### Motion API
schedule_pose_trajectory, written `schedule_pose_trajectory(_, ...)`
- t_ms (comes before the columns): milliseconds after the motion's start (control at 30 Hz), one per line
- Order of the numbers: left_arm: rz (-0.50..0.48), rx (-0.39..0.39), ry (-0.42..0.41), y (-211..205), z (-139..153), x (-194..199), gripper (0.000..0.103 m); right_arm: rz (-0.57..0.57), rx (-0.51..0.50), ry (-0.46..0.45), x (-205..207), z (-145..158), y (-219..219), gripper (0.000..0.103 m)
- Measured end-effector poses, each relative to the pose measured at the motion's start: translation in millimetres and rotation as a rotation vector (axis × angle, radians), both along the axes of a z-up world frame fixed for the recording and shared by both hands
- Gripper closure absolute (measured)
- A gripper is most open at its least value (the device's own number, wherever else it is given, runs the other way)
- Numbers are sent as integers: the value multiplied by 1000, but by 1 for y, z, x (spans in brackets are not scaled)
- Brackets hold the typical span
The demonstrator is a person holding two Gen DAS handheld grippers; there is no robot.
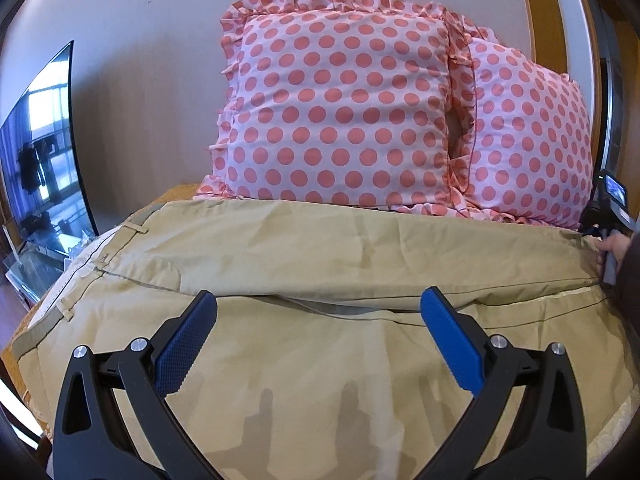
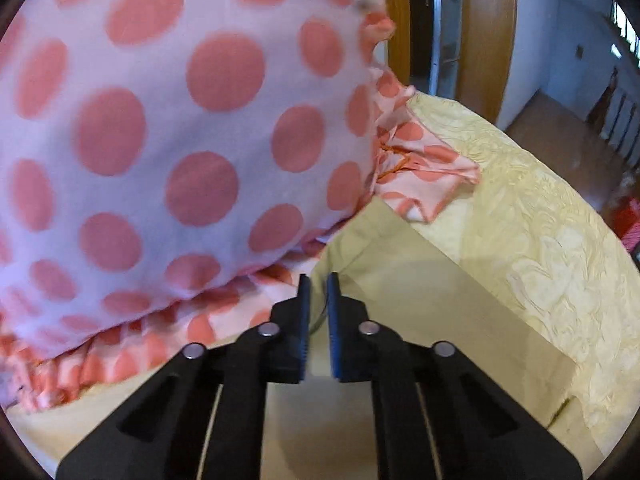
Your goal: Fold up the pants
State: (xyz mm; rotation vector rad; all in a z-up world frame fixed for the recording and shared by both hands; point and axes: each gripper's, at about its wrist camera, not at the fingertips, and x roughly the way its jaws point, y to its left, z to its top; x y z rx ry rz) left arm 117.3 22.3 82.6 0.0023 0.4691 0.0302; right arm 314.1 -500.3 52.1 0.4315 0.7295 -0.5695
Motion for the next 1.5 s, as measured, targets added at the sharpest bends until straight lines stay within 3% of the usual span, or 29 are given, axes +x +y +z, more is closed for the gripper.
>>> schedule_pose_trajectory(233,-28,-71,-8,12,6,-23,1,143,51,-294,-167,38,35,98)
schedule_pose_trajectory(333,-32,-107,-6,18,9,-30,1,163,125,-347,-247,31,53,98)
schedule_pose_trajectory(433,-38,-118,-15,21,14,-35,1,166,249,-332,-282,3,57,98)
schedule_pose_trajectory(500,-46,-108,-18,22,20,-32,1,150,325,-325,-287,-10,51,91)
schedule_pose_trajectory(633,-54,-75,-11,26,28,-17,1,94,467,-374,-286,-28,33,50)
schedule_pose_trajectory(700,-28,-63,20,32,30,-1,1,93,498,-381,-284,-33,29,48)
schedule_pose_trajectory(733,-10,-80,42,39,31,12,1,84,512,-370,-280,-38,27,49)
schedule_pose_trajectory(800,13,-120,73,49,31,29,1,57,500,-353,-274,-44,22,70)
schedule_pose_trajectory(833,24,-181,94,60,30,45,1,55,513,-355,-271,-47,19,95)
schedule_pose_trajectory(867,25,-217,105,65,30,54,1,62,544,-380,-270,-51,15,101)
schedule_pose_trajectory(933,49,-291,139,78,28,83,1,77,545,-441,-274,-47,11,102)
schedule_pose_trajectory(1067,89,-336,227,84,20,140,1,88,462,-534,-288,-21,7,102)
schedule_pose_trajectory(1300,209,-325,387,81,-7,216,3,107,402,-625,-312,14,-5,102)
schedule_pose_trajectory(1333,224,-324,405,82,-11,222,13,111,396,-629,-312,17,-4,102)
schedule_pose_trajectory(1367,229,-336,426,86,-17,228,42,117,386,-630,-313,19,-4,102)
schedule_pose_trajectory(1433,188,-449,465,100,-27,228,75,126,377,-627,-312,21,-4,102)
schedule_pose_trajectory(1467,197,-480,457,107,-27,221,85,127,374,-623,-311,21,-5,102)
schedule_pose_trajectory(1500,205,-497,438,112,-23,211,88,125,372,-620,-311,20,-6,102)
